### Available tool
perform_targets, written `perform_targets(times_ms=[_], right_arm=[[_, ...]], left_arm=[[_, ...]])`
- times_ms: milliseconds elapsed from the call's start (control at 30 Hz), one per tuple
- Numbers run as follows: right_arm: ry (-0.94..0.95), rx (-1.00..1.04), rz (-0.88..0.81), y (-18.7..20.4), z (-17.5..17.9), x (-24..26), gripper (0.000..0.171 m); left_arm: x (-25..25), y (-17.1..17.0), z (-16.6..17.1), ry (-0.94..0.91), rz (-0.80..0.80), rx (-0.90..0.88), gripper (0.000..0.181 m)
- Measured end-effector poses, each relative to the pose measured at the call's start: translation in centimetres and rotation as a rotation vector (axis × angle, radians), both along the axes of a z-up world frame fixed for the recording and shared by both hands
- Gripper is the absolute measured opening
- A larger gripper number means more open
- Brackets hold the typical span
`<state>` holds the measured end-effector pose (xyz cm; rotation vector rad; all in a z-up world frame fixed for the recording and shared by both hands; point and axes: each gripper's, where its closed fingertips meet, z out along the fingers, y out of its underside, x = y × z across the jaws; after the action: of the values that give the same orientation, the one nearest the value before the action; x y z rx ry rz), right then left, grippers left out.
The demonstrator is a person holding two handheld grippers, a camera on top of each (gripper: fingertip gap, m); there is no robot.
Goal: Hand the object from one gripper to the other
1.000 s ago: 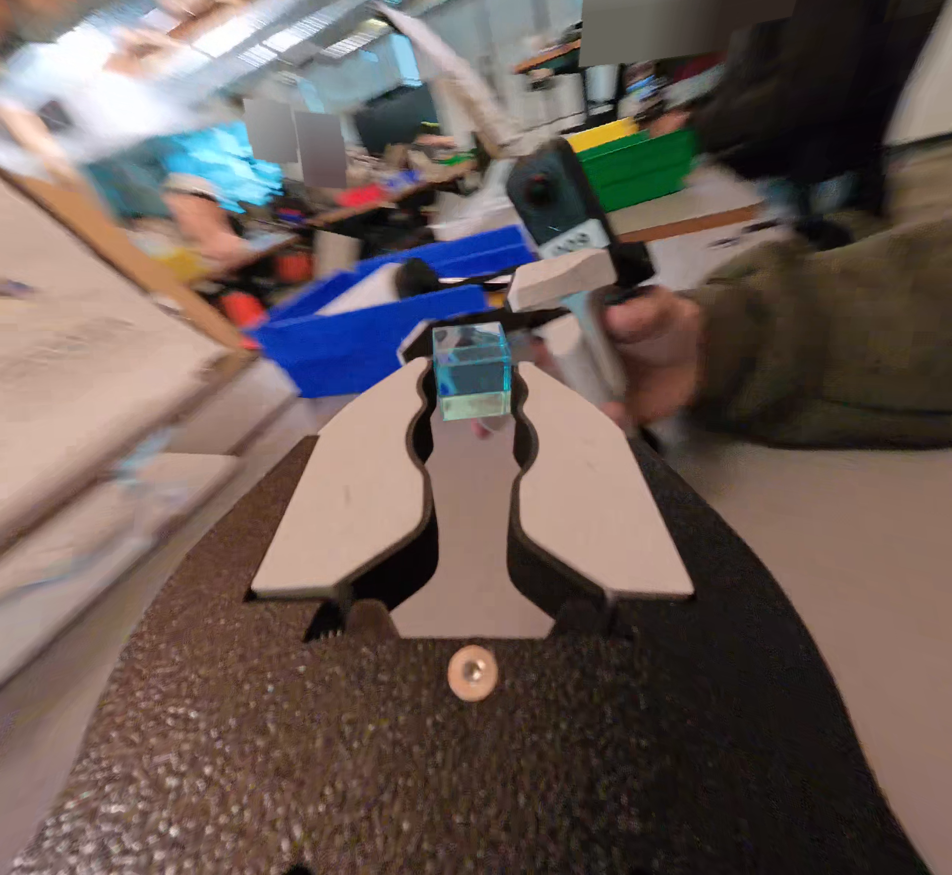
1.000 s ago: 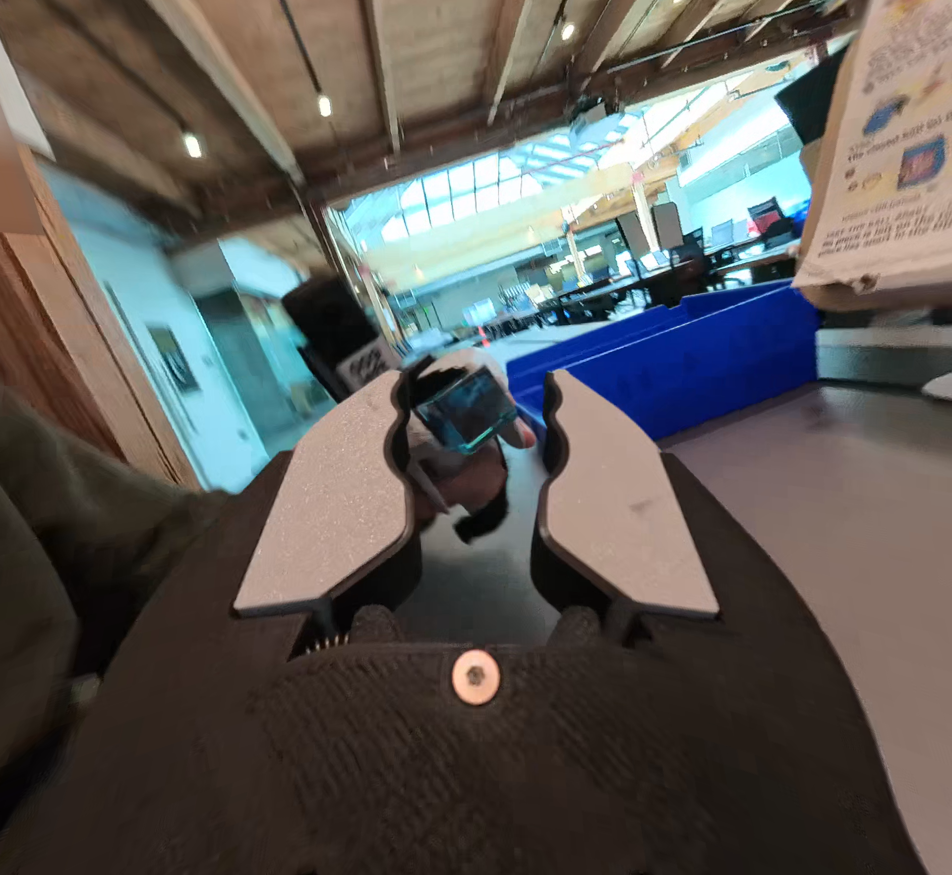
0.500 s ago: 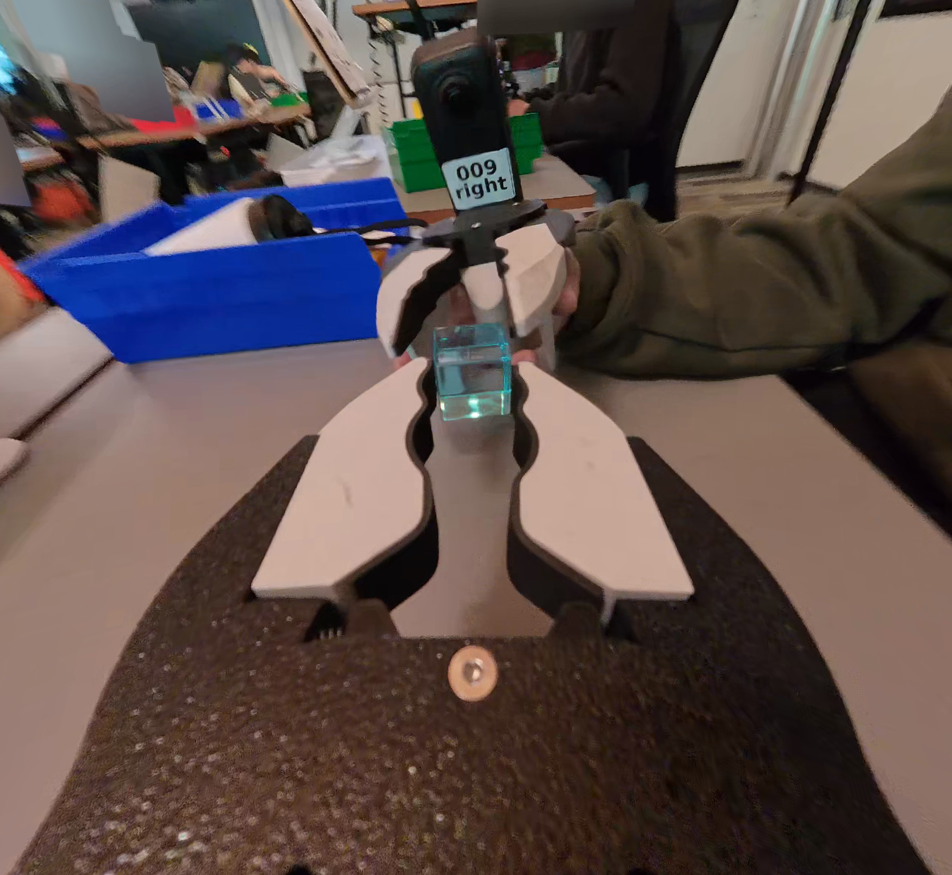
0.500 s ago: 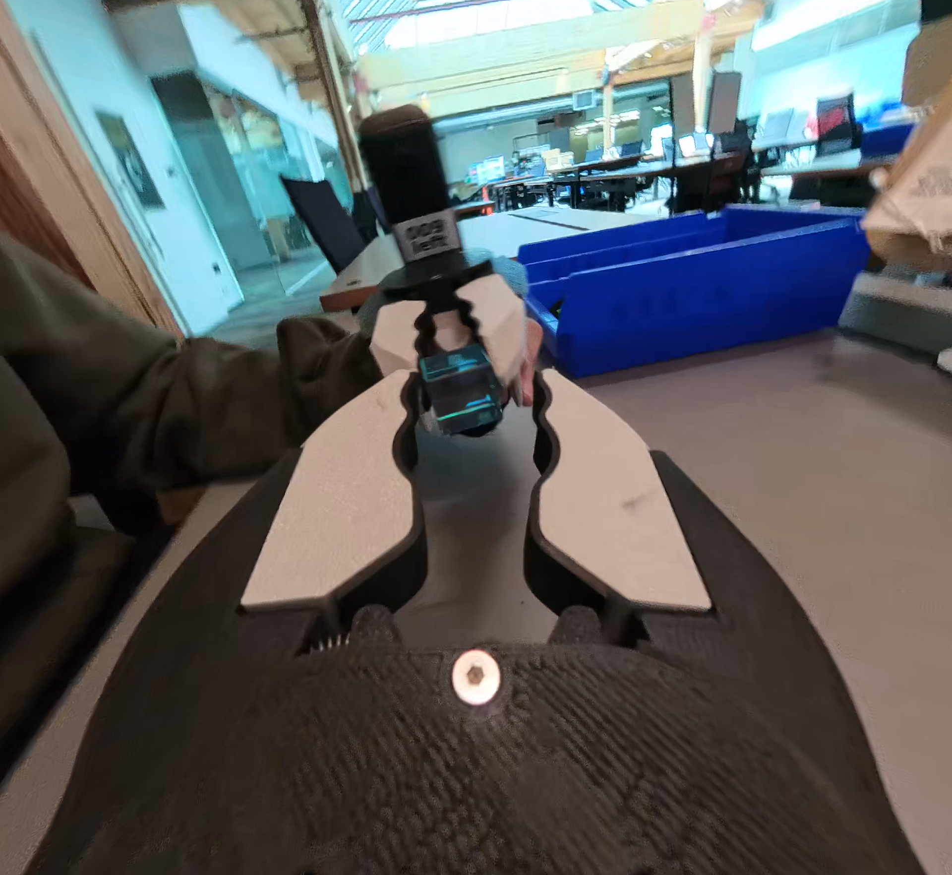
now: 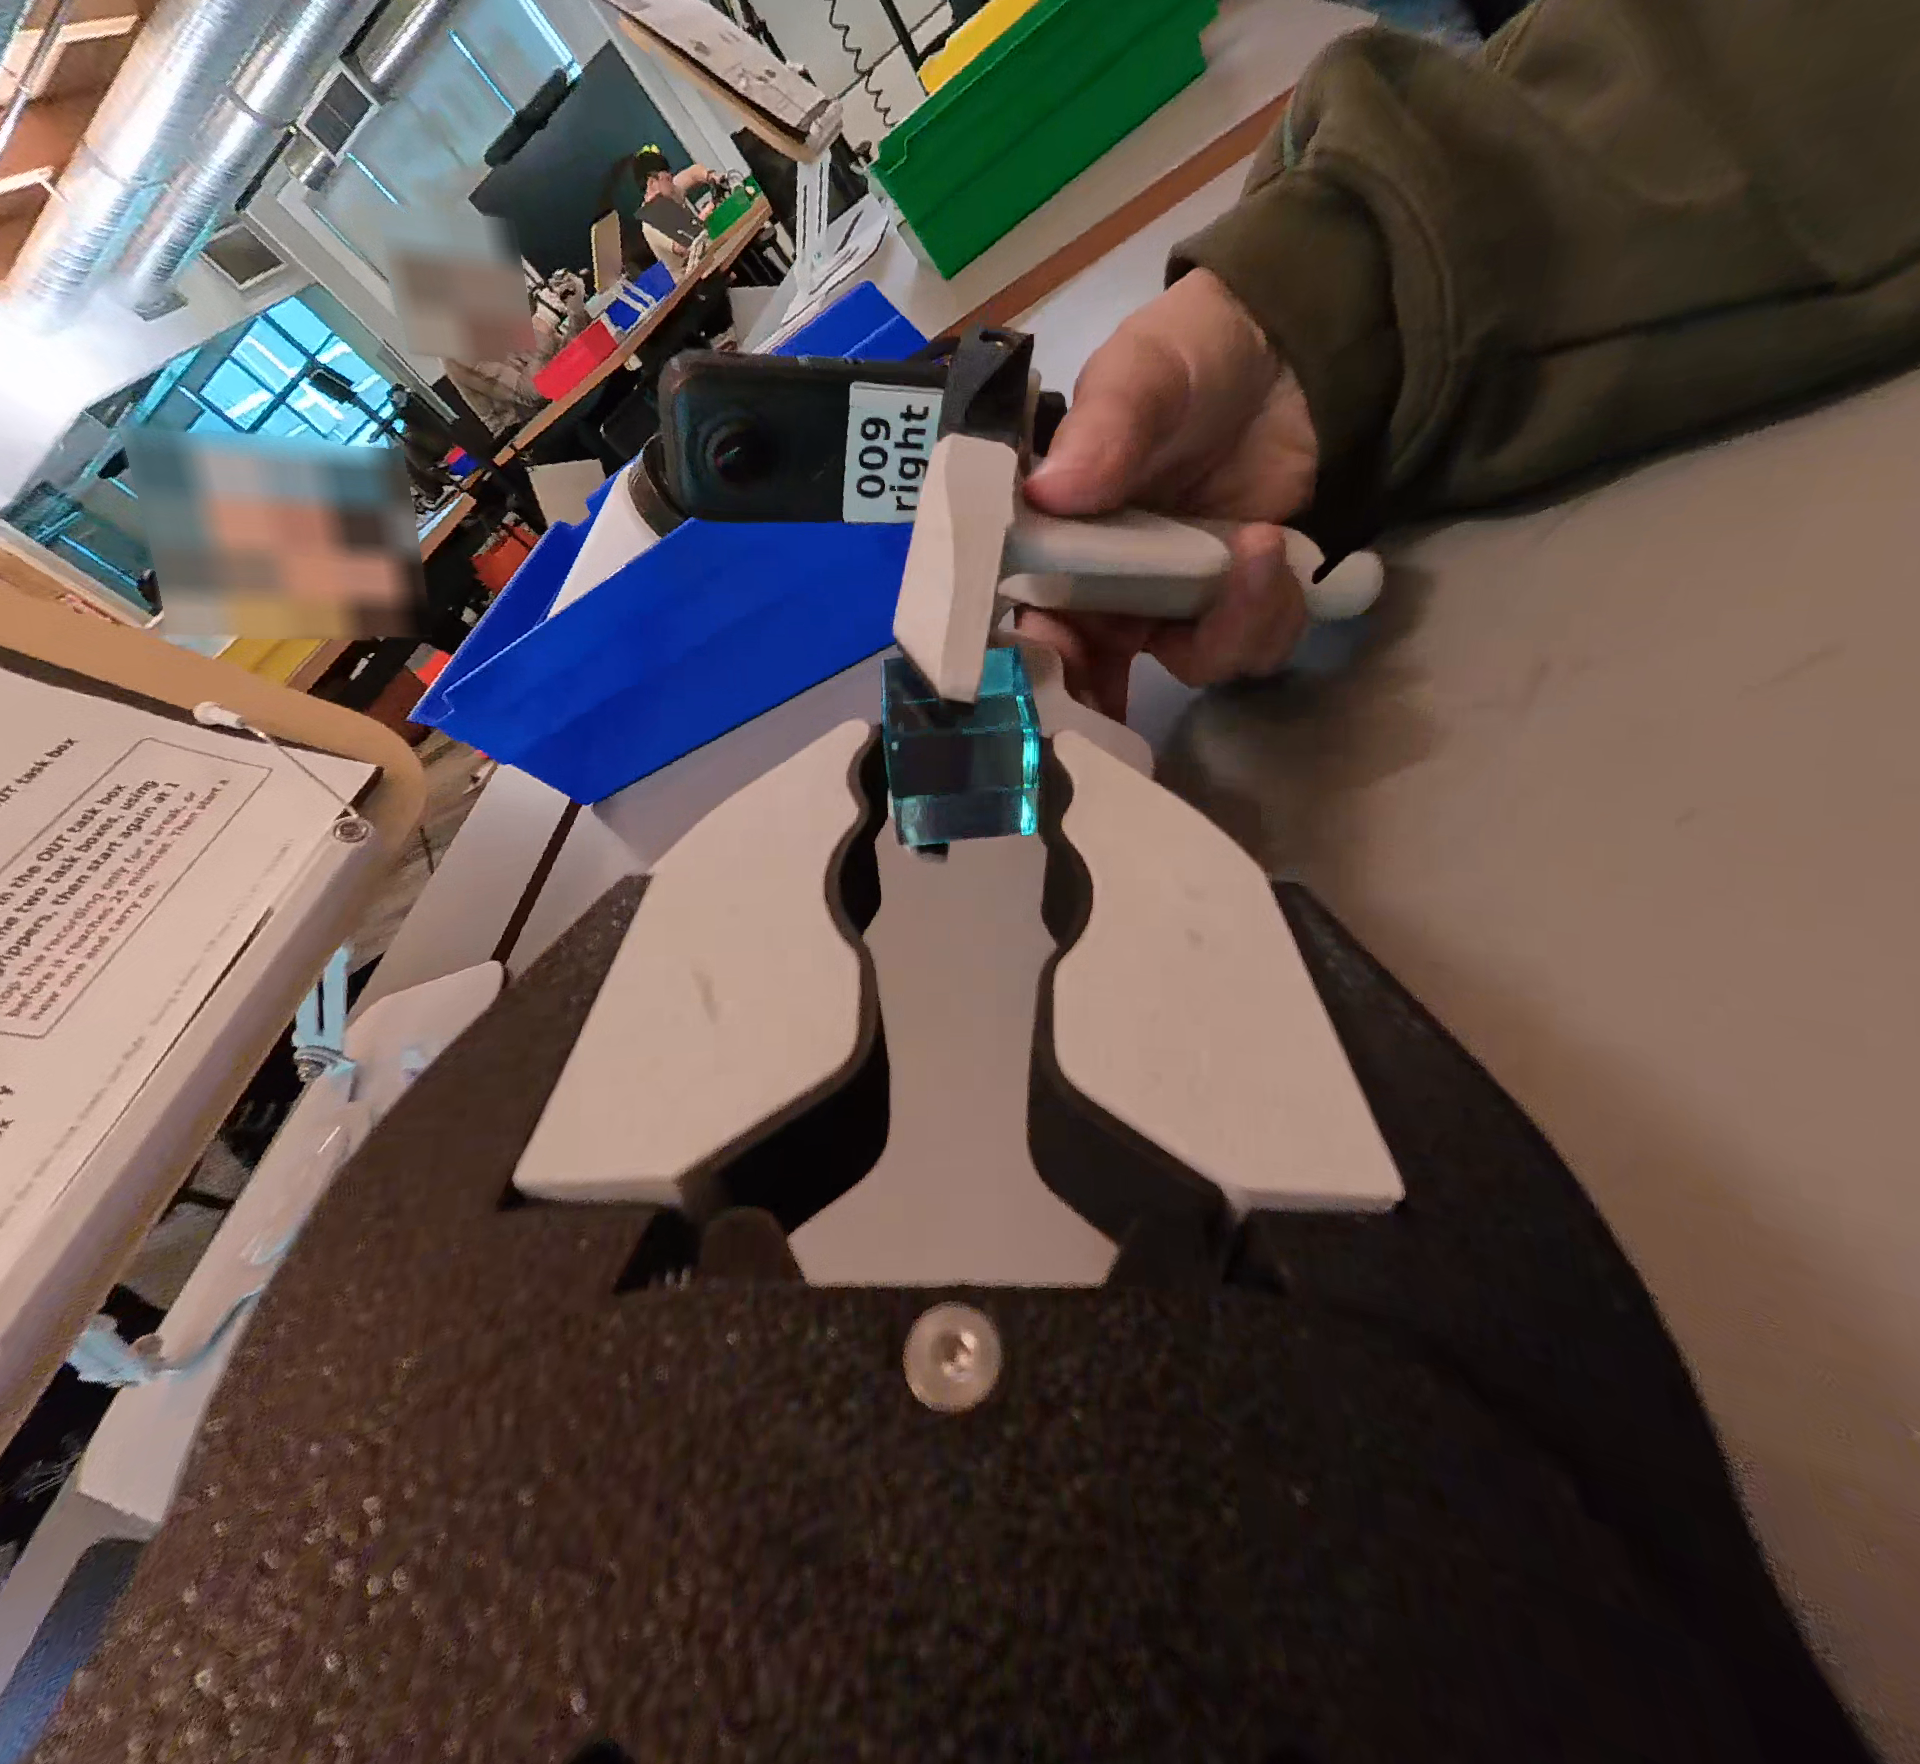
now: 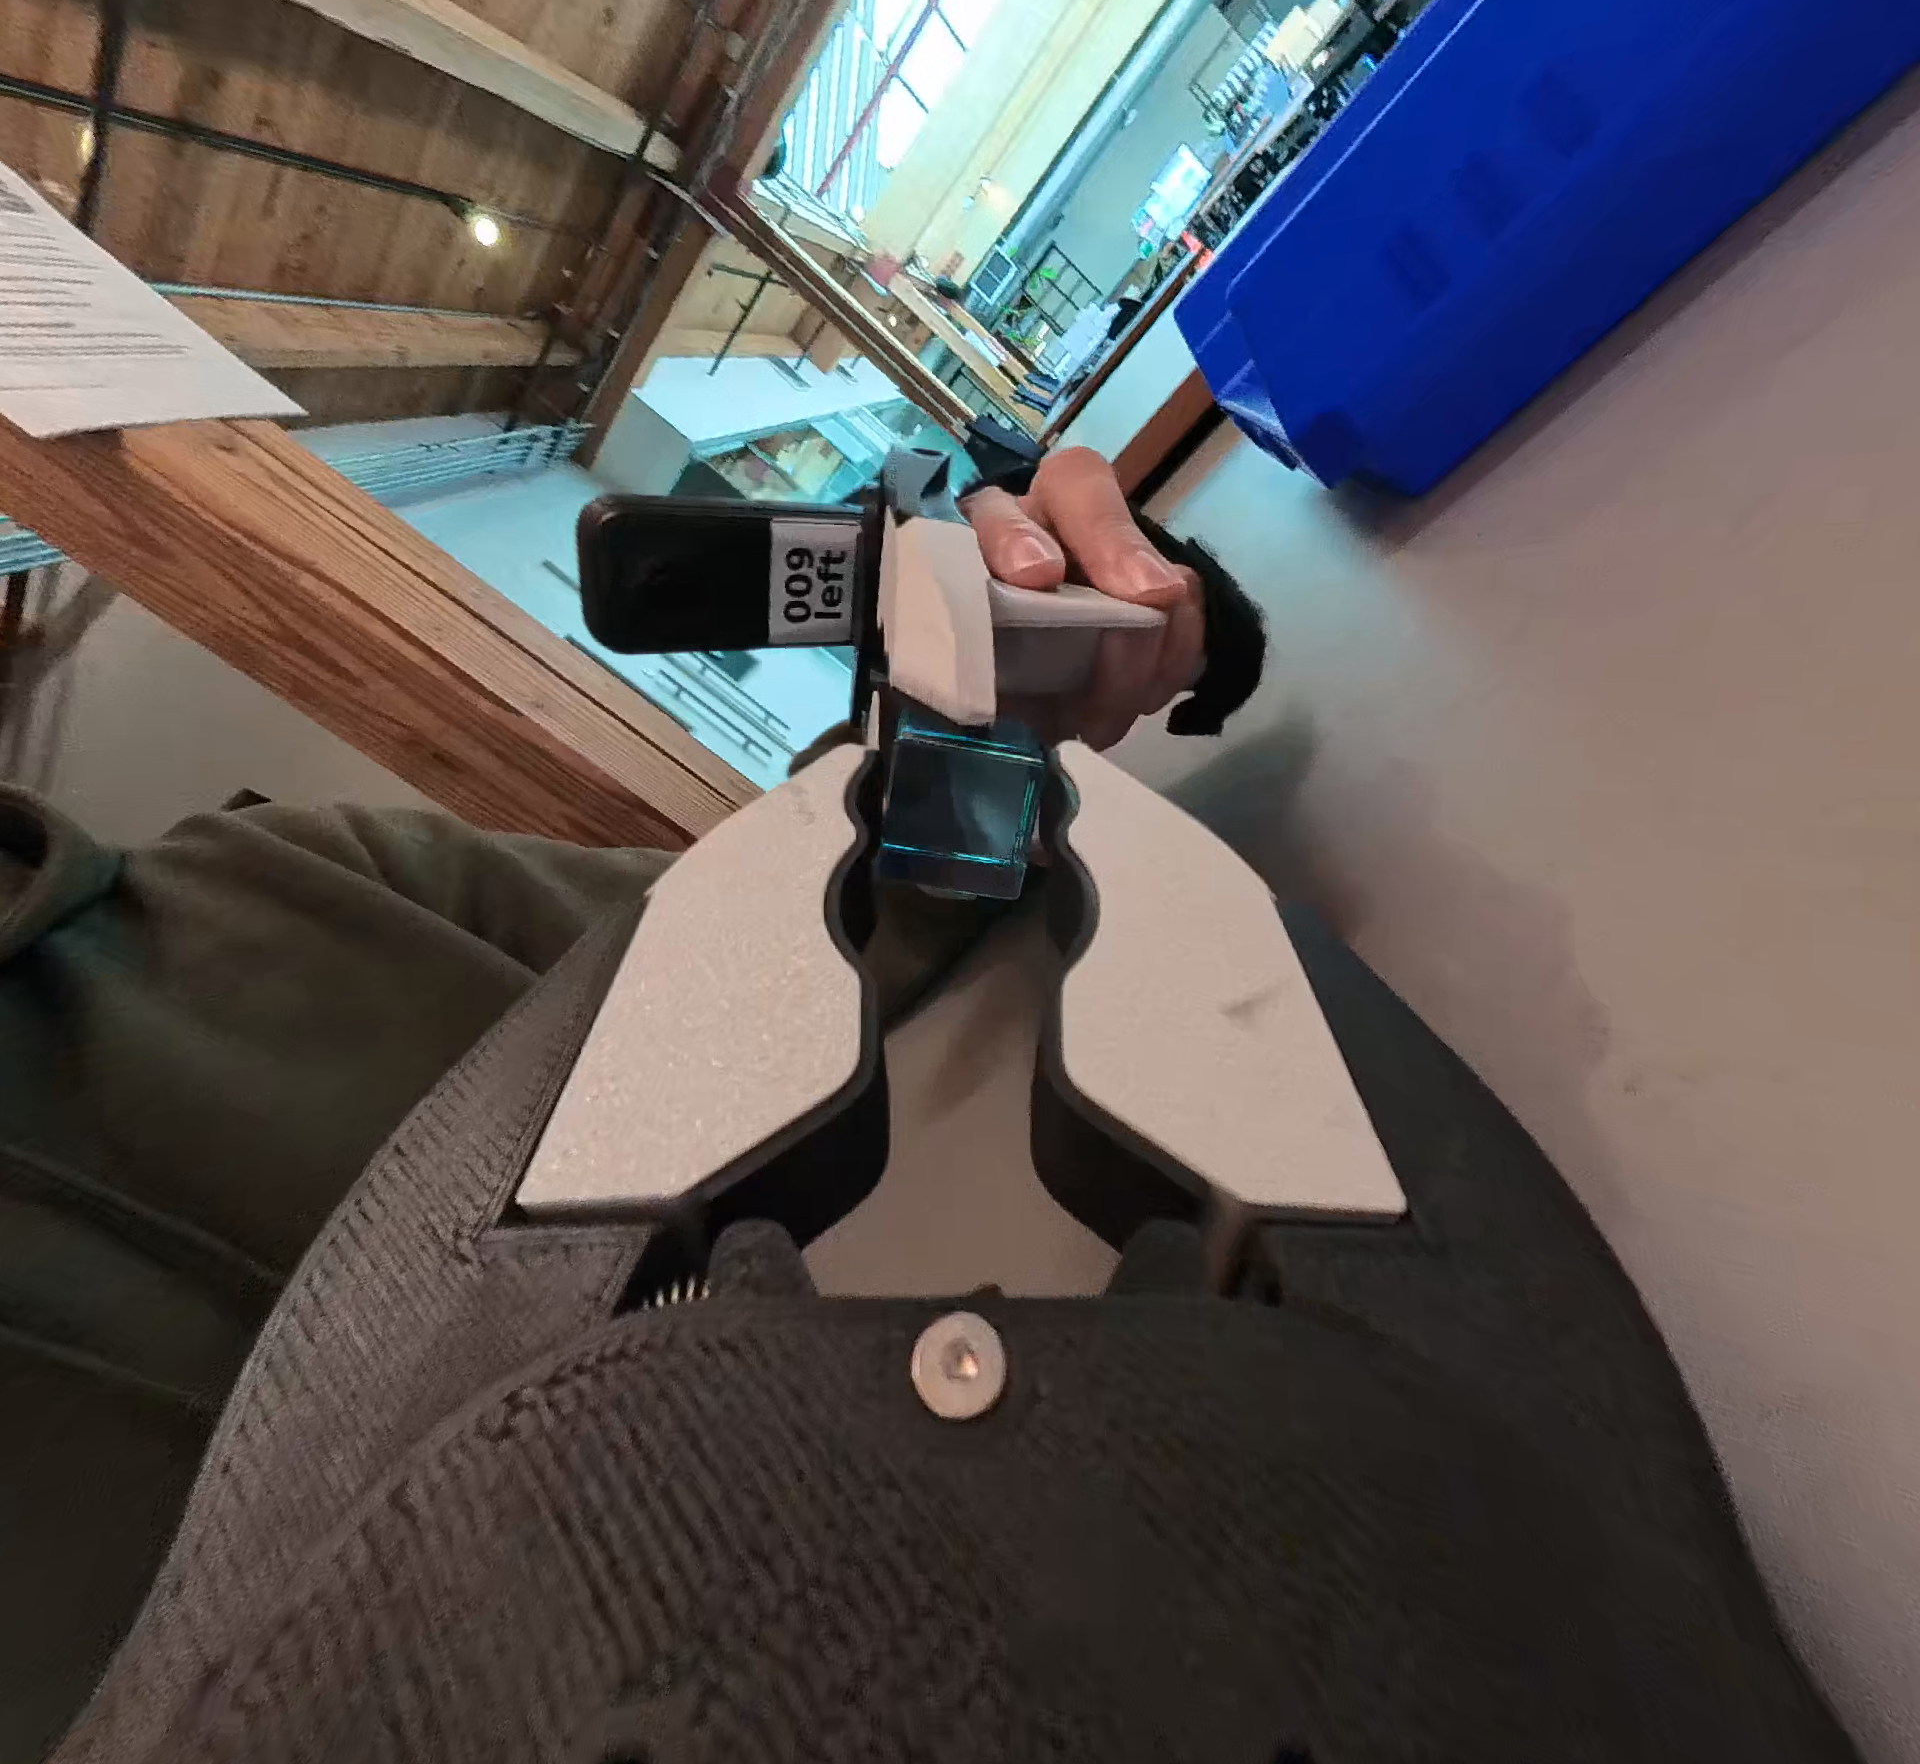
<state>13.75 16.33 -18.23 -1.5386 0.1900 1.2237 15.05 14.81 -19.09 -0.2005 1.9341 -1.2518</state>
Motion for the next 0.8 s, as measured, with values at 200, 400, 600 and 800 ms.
perform_targets(times_ms=[200,400,600,800], right_arm=[[-0.327,0.105,-0.180,0.0,1.6,1.9,0.028],[-1.076,0.153,-1.133,-7.4,7.9,14.4,0.028],[-1.336,-0.448,-1.516,-17.6,3.9,25.1,0.028],[-1.304,-0.729,-1.335,-18.5,-1.3,27.8,0.028]], left_arm=[[1.1,1.2,1.0,0.024,0.111,-0.157,0.049],[2.5,2.8,1.1,0.085,0.224,-0.285,0.055],[3.2,2.5,-1.0,0.159,0.272,-0.213,0.053],[3.4,3.0,-1.3,0.184,0.297,-0.213,0.051]])
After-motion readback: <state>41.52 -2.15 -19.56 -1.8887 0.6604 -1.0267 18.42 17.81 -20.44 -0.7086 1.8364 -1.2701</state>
